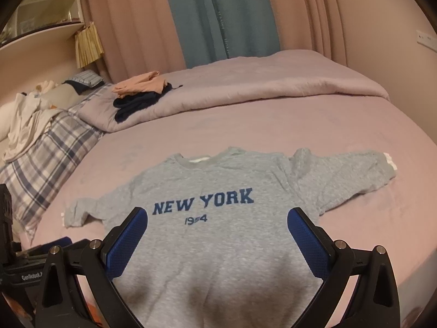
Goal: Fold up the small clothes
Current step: 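Lower the right gripper onto a sleeve cuff and close on it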
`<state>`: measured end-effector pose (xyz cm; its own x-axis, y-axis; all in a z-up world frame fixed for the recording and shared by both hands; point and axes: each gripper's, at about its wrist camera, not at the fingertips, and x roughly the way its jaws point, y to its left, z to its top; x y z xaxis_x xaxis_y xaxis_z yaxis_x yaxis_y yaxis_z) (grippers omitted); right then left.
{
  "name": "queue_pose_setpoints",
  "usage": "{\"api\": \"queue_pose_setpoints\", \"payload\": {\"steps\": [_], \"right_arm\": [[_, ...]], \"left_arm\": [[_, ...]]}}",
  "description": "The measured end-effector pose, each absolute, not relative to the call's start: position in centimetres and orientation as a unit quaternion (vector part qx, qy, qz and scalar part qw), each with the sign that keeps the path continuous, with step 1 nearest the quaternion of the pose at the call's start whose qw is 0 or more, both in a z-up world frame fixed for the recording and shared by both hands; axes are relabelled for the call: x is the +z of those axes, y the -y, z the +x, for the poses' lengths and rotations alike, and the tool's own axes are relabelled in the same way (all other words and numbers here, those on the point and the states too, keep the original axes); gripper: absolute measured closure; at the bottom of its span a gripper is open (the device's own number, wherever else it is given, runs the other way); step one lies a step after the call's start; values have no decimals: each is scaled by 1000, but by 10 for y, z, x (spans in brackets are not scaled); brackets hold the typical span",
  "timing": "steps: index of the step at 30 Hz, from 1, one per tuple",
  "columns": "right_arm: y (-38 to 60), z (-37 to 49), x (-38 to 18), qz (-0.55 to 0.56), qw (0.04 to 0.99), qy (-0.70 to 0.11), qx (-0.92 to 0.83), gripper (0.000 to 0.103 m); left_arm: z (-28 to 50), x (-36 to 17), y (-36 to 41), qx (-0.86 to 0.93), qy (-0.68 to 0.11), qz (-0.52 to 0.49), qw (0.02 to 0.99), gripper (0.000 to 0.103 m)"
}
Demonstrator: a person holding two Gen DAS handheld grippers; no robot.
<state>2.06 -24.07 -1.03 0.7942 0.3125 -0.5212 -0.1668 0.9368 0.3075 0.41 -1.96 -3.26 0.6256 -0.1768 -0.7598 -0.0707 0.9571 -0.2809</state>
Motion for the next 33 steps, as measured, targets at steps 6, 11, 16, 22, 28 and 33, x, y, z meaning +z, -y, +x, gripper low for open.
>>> {"api": "queue_pose_setpoints", "payload": {"steps": [6,11,16,22,28,33], "right_arm": [[262,25,-10,162,931,-292,149,1],[295,26,-13,184,933,-290,108,1],[330,29,-21,230,924,-295,79,7],[370,42,-39,270,911,-308,45,12],[431,65,-67,326,888,-322,-26,20],[477,90,-94,362,863,-342,-87,31]], "left_arm": [[9,-37,21,-29,-438,-139,888,2],[15,-44,25,-31,-447,-136,884,3],[24,-53,35,-33,-456,-124,881,3],[35,-75,45,-48,-471,-125,872,10],[47,-113,50,-54,-516,-129,845,26],[51,-137,47,-45,-542,-133,829,28]]}}
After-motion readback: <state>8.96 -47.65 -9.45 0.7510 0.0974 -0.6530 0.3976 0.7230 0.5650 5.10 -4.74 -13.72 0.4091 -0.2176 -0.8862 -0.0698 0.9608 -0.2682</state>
